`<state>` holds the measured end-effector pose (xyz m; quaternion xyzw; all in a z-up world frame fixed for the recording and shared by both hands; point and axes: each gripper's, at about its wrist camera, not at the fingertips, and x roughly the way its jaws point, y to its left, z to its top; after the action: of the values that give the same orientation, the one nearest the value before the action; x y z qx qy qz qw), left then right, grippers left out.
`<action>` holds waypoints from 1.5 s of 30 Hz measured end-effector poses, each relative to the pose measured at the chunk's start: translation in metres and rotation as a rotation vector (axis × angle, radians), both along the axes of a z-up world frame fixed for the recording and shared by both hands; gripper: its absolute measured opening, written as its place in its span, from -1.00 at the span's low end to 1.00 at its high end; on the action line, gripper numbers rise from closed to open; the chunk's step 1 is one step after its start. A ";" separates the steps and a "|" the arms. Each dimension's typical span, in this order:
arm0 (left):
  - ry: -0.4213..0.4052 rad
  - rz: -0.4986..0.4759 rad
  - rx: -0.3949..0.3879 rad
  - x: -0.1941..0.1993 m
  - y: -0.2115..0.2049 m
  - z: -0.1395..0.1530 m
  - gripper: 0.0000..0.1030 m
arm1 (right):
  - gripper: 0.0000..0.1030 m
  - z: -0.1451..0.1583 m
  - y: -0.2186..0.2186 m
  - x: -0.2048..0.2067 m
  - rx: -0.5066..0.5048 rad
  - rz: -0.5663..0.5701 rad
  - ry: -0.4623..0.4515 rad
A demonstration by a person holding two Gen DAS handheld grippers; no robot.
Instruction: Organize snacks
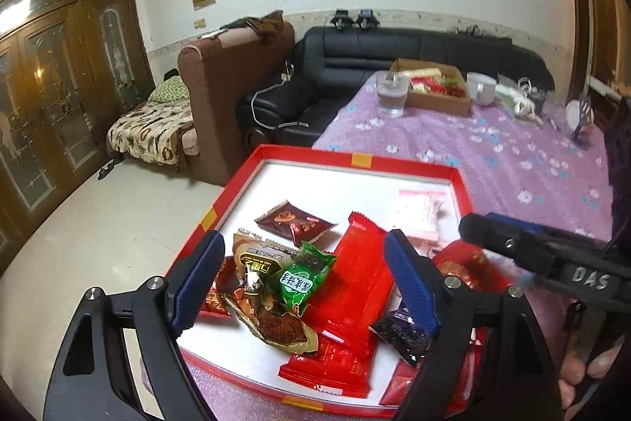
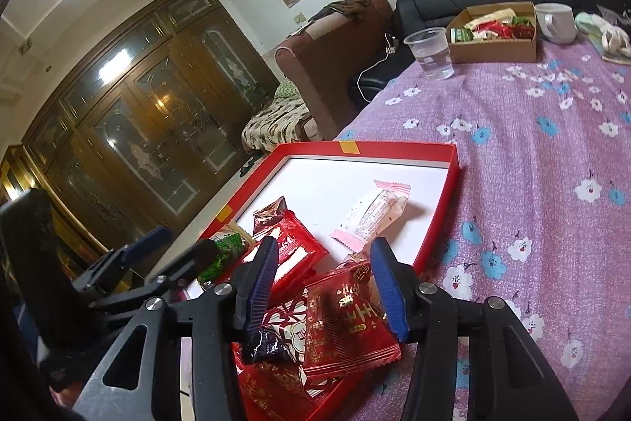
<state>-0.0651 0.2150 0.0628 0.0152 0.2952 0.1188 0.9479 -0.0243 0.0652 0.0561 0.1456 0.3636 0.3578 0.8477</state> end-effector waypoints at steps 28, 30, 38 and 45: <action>-0.007 0.189 0.246 -0.016 -0.022 0.008 0.73 | 0.20 0.026 -0.020 -0.042 -0.020 -0.049 -0.129; -0.004 0.153 0.236 -0.021 -0.027 0.008 0.73 | 0.22 0.027 -0.020 -0.049 -0.033 -0.055 -0.150; 0.026 0.082 0.206 -0.027 -0.043 0.012 0.73 | 0.25 0.029 -0.037 -0.066 -0.002 -0.121 -0.194; 0.049 0.060 0.188 -0.024 -0.052 0.012 0.73 | 0.30 0.025 -0.041 -0.072 -0.027 -0.126 -0.198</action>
<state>-0.0896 0.1629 0.0753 0.0980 0.3062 0.1738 0.9308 -0.0960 0.0243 0.0816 0.1208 0.2728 0.3115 0.9022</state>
